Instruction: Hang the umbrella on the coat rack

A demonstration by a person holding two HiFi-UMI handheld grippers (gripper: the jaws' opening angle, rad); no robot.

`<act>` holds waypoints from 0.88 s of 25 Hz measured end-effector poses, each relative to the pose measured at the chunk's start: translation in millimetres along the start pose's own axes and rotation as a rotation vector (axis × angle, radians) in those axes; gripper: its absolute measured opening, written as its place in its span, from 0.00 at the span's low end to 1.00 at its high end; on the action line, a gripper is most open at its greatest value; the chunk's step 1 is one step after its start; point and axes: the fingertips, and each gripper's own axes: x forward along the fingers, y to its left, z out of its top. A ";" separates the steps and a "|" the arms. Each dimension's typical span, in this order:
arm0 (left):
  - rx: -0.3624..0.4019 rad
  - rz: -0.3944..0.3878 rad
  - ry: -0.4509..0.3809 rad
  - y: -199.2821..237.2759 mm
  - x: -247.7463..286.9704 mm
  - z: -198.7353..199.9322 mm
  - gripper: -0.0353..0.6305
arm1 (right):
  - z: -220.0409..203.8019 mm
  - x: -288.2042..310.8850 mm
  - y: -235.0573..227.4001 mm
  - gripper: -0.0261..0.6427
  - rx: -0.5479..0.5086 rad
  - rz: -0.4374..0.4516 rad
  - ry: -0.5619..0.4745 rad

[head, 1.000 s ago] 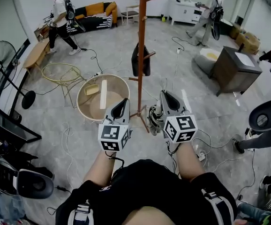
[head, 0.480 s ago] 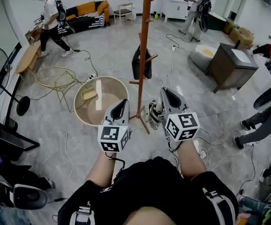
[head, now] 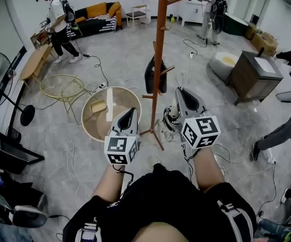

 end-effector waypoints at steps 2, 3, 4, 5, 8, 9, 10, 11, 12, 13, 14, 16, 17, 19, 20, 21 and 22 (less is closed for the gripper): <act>0.004 0.012 -0.003 6.2 18.4 4.6 0.08 | 7.8 15.4 -8.8 0.07 -0.011 0.025 -0.011; 0.006 0.016 -0.004 10.5 28.5 7.3 0.08 | 12.0 24.4 -12.0 0.07 -0.014 0.038 -0.016; 0.009 0.020 -0.005 15.8 38.9 10.8 0.08 | 16.7 34.4 -14.3 0.07 -0.015 0.052 -0.020; 0.012 0.025 -0.007 22.0 49.6 14.9 0.08 | 21.7 45.0 -16.0 0.07 -0.015 0.068 -0.025; 0.015 0.044 -0.014 40.8 82.0 25.4 0.08 | 35.8 77.0 -24.8 0.07 -0.001 0.110 -0.041; 0.016 0.048 -0.015 45.4 93.2 27.1 0.08 | 39.2 87.5 -30.3 0.07 0.007 0.121 -0.047; 0.016 0.053 -0.015 49.6 104.3 27.3 0.08 | 41.9 98.2 -36.5 0.07 0.014 0.130 -0.052; 0.016 0.057 -0.013 53.8 115.0 26.3 0.08 | 43.9 109.0 -42.4 0.07 0.017 0.138 -0.058; 0.014 0.062 -0.010 58.4 125.1 24.5 0.08 | 45.8 119.7 -47.0 0.07 0.019 0.146 -0.065; 0.012 0.067 -0.007 63.0 134.3 22.7 0.08 | 48.4 129.9 -49.8 0.07 0.019 0.156 -0.074; 0.010 0.072 -0.003 67.2 142.7 21.5 0.08 | 52.2 139.0 -51.1 0.07 0.017 0.168 -0.084; 0.006 0.081 0.004 73.3 158.2 21.8 0.08 | 61.5 153.9 -53.1 0.07 0.002 0.187 -0.103; 0.004 0.084 0.005 75.7 166.1 23.1 0.08 | 65.9 160.6 -55.5 0.07 -0.008 0.191 -0.110; 0.002 0.092 0.002 81.7 181.5 27.3 0.08 | 73.4 173.5 -63.1 0.07 -0.023 0.191 -0.122; 0.001 0.096 0.000 85.2 188.3 29.5 0.08 | 76.8 179.1 -66.9 0.07 -0.027 0.191 -0.127; 0.000 0.101 -0.003 88.6 194.7 31.7 0.08 | 80.4 184.2 -70.5 0.07 -0.029 0.191 -0.134; -0.001 0.107 -0.006 91.3 201.5 34.0 0.08 | 84.0 188.8 -74.8 0.07 -0.031 0.193 -0.141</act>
